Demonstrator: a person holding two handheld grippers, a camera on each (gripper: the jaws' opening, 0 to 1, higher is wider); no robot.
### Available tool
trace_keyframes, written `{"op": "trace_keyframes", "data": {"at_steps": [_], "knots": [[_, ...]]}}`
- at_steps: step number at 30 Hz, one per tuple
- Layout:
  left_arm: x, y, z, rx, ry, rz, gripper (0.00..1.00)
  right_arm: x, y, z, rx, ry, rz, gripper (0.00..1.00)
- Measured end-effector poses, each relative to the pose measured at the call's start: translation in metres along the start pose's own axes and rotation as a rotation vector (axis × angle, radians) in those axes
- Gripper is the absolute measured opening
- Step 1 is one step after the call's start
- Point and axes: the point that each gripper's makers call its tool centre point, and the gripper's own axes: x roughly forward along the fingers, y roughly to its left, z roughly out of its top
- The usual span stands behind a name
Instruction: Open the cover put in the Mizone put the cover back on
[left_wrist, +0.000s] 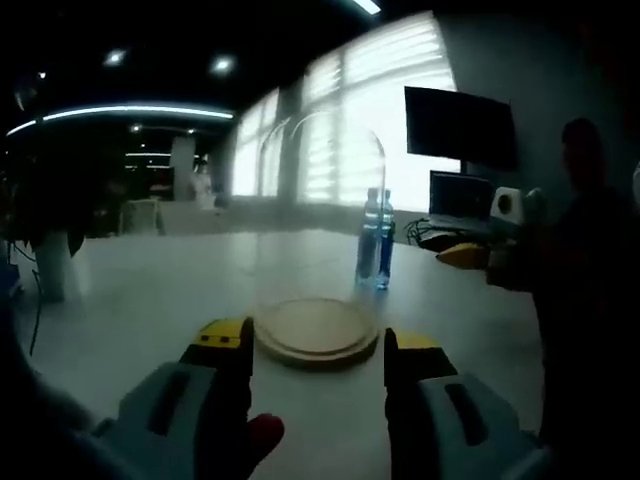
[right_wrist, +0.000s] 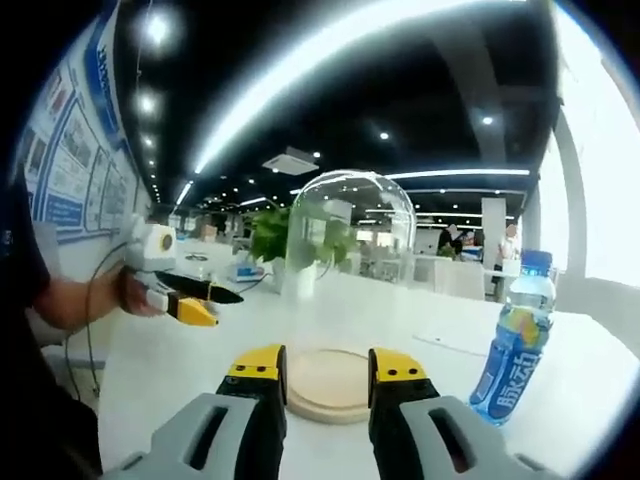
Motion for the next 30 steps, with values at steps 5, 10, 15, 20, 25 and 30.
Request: {"op": "trace_keyframes", "data": {"at_steps": [5,10,15,20,25,30], "knots": [[0.001,0.004,0.010,-0.006,-0.034,0.012,0.46,0.000,-0.002,0.001,-0.003,-0.001,-0.002,0.27],[0.006,0.006,0.013,0.004,-0.024,0.010,0.46,-0.001,-0.008,0.006,-0.006,-0.014,-0.011,0.27],[0.011,0.007,0.015,-0.022,-0.027,-0.010,0.45,-0.002,-0.013,0.011,0.010,-0.024,0.000,0.27],[0.016,0.012,0.014,-0.018,-0.015,-0.018,0.45,-0.002,-0.019,0.014,0.001,-0.021,0.005,0.28],[0.021,0.016,0.017,-0.013,-0.019,-0.024,0.46,0.001,-0.025,0.016,0.000,-0.019,0.011,0.31],[0.025,0.024,0.018,-0.018,-0.021,-0.014,0.45,0.002,-0.029,0.017,-0.002,-0.017,0.010,0.31]]}}
